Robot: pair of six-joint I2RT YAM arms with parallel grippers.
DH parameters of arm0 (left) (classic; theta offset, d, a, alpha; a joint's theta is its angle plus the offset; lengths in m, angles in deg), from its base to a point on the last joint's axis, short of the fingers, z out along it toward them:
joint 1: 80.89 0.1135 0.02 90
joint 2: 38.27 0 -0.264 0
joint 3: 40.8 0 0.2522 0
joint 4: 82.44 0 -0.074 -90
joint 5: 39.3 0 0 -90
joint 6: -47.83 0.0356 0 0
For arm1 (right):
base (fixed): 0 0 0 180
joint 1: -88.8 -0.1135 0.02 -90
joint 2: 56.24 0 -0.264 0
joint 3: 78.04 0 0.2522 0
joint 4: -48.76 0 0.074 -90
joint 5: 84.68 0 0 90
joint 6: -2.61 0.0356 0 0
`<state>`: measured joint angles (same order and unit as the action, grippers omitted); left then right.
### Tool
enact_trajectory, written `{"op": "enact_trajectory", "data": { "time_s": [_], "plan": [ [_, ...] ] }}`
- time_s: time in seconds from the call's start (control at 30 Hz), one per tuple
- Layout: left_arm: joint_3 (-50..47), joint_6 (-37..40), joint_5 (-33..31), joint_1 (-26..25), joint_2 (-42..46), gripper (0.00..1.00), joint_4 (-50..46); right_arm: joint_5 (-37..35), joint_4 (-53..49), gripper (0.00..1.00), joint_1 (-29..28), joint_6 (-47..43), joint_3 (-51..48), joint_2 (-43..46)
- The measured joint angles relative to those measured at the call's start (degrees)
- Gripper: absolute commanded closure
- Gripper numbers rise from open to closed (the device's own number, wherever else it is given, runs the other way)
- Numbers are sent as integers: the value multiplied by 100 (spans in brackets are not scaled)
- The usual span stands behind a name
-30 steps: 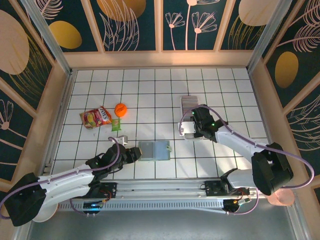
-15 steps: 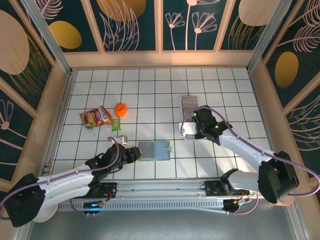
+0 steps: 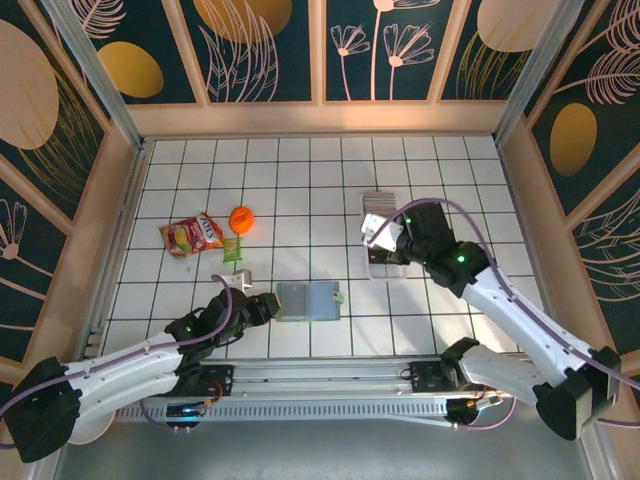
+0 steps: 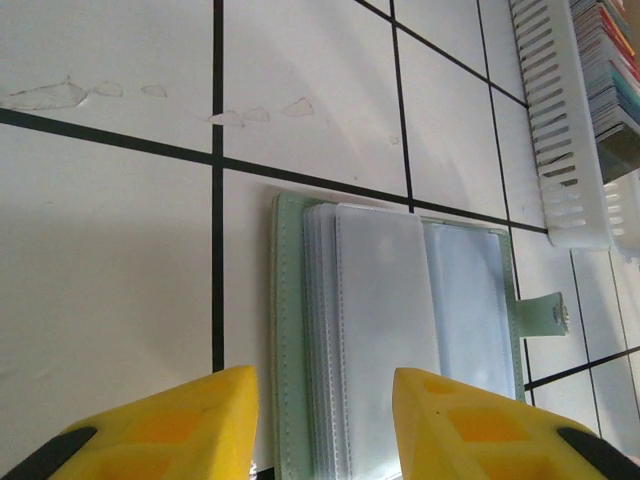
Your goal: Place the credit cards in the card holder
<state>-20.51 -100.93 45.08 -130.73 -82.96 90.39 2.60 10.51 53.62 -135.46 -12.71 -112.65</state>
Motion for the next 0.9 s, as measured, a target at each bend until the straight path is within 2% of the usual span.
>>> {"op": "enact_trajectory", "data": {
  "time_s": [0.13, 0.3, 0.4, 0.47, 0.53, 0.67, 0.77, 0.9],
  "plan": [
    [0, -4, 2, 0, 7, 65, -44, -330, 533, 100, -177, 2426, 90, 511],
    [2, -151, 17, 0, 37, 72, -39, -433, 472, 100, -195, 5300, 87, 728],
    [2, -291, 70, 0, 94, 76, 37, -278, 345, 100, -195, 6730, -61, 717],
    [2, -361, 70, 2, 79, 76, 94, 85, 420, 100, -236, 7558, -387, 708],
    [17, -404, 70, 0, 7, 75, 98, 313, 542, 100, -479, 8216, -780, 645],
    [149, -450, 74, 0, -251, 77, 114, 396, 892, 100, -1508, 9208, -1414, 369],
    [219, -450, 72, 0, -407, 78, 146, 391, 1425, 100, -2074, 9731, -1670, 46],
    [227, -450, 74, 0, -555, 80, 177, 385, 2249, 100, -2529, 10233, -1768, -728]
  ]
}}
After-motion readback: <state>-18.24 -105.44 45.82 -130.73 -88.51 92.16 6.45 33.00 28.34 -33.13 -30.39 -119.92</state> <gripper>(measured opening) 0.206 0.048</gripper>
